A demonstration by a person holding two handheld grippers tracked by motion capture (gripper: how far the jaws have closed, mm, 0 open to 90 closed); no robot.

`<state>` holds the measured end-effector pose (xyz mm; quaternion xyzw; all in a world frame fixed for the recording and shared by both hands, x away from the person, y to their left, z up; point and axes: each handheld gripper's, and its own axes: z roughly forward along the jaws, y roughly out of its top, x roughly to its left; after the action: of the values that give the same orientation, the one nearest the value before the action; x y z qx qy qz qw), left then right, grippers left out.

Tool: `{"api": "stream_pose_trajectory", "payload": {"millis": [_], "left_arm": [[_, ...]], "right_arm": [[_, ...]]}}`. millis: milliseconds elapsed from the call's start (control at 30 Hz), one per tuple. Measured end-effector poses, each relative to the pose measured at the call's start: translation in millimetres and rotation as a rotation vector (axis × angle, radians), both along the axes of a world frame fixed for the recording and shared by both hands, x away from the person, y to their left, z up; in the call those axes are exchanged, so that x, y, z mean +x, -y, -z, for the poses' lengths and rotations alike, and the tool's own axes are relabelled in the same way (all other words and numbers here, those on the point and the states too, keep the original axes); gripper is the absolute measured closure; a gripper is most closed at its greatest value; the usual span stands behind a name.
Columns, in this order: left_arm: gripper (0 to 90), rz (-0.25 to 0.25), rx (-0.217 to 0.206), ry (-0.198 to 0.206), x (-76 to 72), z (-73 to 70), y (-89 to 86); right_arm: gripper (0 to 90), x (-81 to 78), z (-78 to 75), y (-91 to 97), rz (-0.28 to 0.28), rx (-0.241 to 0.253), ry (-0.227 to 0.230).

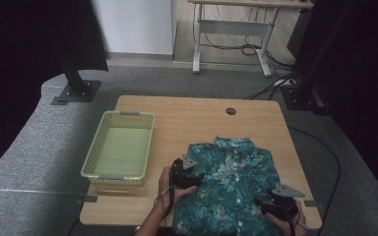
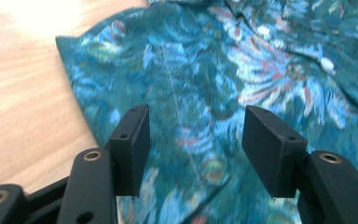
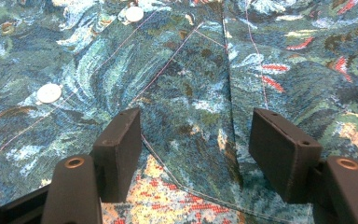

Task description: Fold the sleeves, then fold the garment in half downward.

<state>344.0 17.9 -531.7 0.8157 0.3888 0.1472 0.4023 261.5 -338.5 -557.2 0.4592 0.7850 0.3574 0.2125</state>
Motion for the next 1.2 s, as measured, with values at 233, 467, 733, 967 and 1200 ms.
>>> {"api": "stream_pose_trajectory", "payload": {"millis": [233,467,733,967,1200], "left_arm": [[42.8,-0.008,-0.008,-0.021,-3.7,7.1,-15.0],[40.4,-0.017,-0.016,-0.021,1.5,5.1,-19.4],[41.5,-0.011,0.008,-0.01,16.9,3.0,-16.6],[41.8,-0.013,-0.039,-0.014,36.0,0.4,-16.8],[41.5,-0.02,-0.041,-0.019,52.1,-1.5,-17.5]], "right_arm": [[33.3,-1.3,0.0,-0.1,0.005,0.001,0.0],[33.3,-1.9,-0.3,0.3,0.002,0.0,-0.003],[33.2,-1.7,-0.3,0.7,-0.002,0.001,-0.004],[33.1,-1.6,-0.1,1.0,-0.003,0.003,-0.003],[33.0,-1.8,0.2,1.1,-0.003,0.002,0.0]]}}
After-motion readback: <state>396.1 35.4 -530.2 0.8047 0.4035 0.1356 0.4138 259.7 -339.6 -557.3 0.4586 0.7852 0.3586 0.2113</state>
